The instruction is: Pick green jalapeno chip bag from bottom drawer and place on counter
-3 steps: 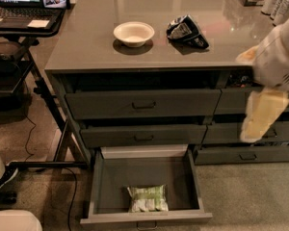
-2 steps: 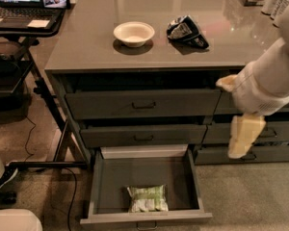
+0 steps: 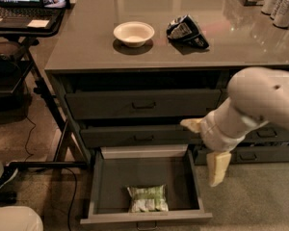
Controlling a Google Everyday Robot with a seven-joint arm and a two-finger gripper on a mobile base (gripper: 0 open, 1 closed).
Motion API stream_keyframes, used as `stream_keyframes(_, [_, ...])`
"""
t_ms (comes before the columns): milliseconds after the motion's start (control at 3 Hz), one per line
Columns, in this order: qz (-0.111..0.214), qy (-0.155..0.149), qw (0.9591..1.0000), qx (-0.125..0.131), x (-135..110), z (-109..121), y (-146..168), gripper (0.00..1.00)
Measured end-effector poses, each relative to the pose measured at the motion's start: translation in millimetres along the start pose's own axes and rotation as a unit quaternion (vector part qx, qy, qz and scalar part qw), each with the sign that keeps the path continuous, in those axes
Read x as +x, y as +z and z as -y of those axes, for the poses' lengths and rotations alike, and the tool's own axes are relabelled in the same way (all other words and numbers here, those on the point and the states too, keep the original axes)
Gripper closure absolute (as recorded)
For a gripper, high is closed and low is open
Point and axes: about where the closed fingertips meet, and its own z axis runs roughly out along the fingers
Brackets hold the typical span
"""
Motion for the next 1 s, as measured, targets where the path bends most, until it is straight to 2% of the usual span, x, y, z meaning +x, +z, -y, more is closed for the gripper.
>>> stream_keyframes(333, [0.02, -0.079, 0.9963, -0.025, -7.7, -15.0, 71.9, 0.0])
stream_keyframes(667, [0.021, -0.08, 0.9962, -0.025, -8.0, -15.1, 72.3, 0.0])
stream_keyframes(1000, [0.041, -0.117, 0.9915, -0.04, -12.1, -10.0, 103.6, 0.0])
